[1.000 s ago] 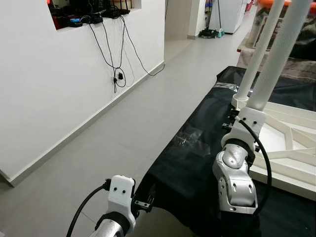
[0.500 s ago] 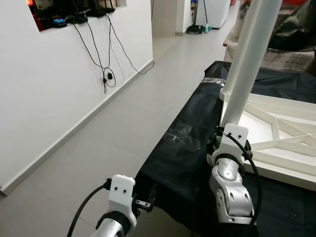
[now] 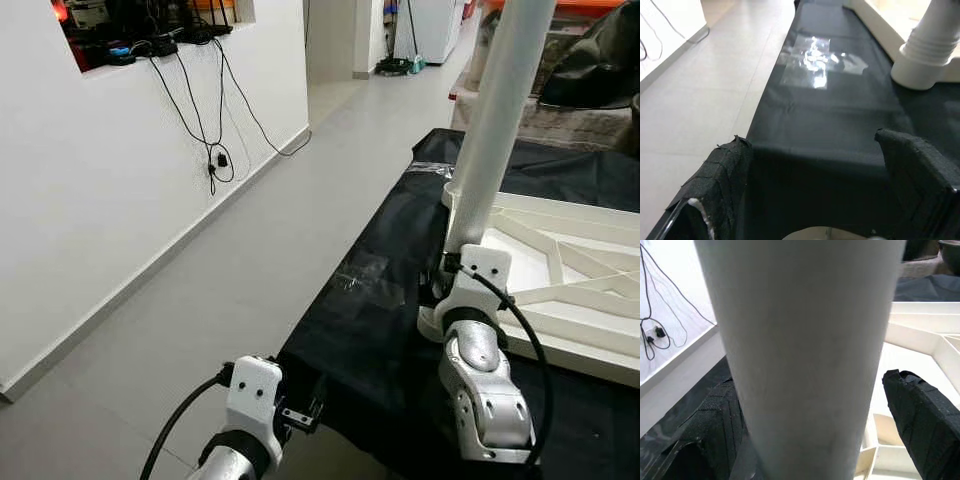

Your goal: Building children table

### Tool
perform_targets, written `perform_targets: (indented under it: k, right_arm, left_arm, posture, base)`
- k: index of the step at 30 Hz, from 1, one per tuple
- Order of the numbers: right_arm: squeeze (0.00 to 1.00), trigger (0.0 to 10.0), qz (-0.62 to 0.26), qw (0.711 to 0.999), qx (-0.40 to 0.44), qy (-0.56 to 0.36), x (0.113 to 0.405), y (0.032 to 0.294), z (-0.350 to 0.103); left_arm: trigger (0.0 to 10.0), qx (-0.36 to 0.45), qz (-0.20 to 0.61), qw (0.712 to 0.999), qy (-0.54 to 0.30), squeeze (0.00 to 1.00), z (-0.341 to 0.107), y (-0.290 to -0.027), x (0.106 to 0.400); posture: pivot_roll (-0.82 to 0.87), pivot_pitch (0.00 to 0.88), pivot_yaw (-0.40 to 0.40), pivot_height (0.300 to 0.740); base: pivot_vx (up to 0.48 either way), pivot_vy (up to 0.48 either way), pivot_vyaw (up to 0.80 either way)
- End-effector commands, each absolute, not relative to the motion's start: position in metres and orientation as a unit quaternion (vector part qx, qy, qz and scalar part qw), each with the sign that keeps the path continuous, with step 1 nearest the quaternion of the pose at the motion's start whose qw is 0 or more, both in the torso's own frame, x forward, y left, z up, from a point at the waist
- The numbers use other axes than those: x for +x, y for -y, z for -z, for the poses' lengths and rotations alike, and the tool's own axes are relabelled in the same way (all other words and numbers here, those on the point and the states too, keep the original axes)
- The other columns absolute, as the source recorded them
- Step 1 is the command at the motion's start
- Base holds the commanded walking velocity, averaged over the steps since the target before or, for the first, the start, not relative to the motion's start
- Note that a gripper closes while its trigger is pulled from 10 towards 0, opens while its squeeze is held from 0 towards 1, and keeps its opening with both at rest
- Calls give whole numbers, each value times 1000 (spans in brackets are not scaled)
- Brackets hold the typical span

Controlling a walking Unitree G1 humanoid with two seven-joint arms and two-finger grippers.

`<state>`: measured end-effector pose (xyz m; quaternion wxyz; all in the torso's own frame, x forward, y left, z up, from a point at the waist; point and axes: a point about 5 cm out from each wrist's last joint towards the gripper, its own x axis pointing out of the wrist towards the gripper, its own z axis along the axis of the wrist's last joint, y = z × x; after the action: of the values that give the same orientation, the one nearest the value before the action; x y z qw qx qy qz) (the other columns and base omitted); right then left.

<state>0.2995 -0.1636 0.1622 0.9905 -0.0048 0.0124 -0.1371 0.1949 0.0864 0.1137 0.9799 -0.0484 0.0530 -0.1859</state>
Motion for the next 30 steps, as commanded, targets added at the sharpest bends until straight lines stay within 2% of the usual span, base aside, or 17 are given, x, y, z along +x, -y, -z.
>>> perform_targets:
  k: [1,4,11,18,21,23,30]
  right_arm:
    - [0,10000,89,996,-10,-4,300,163,-160]
    - [0,10000,39,999,0,1,303,161,-157]
    - [0,10000,-22,999,20,11,313,163,-160]
    - [0,10000,-55,998,16,29,326,174,-167]
    - [0,10000,-114,993,10,38,340,184,-177]
    - [0,10000,-114,993,10,38,340,184,-177]
    - [0,10000,-159,986,-16,56,358,206,-196]
  left_arm:
    - [10000,-32,225,974,-3,0,-126,-81,189]
    - [10000,-21,260,965,27,0,-133,-74,184]
    - [10000,-8,293,955,40,0,-134,-67,180]
    - [10000,-3,298,954,42,0,-133,-65,179]
    - [10000,-3,300,953,46,0,-133,-65,179]
    - [10000,-3,300,953,46,0,-133,-65,179]
    - [10000,0,303,952,48,0,-133,-64,178]
  posture:
    - [-60,53,39,740]
    - [-60,51,40,740]
    - [-61,50,40,740]
    - [-61,50,40,740]
    - [-61,50,38,740]
    - [-61,50,38,740]
    - [-56,52,35,740]
  base:
    - [0,0,0]
    - [0,0,0]
    - [0,0,0]
    - [0,0,0]
    - [0,0,0]
    - [0,0,0]
    - [0,0,0]
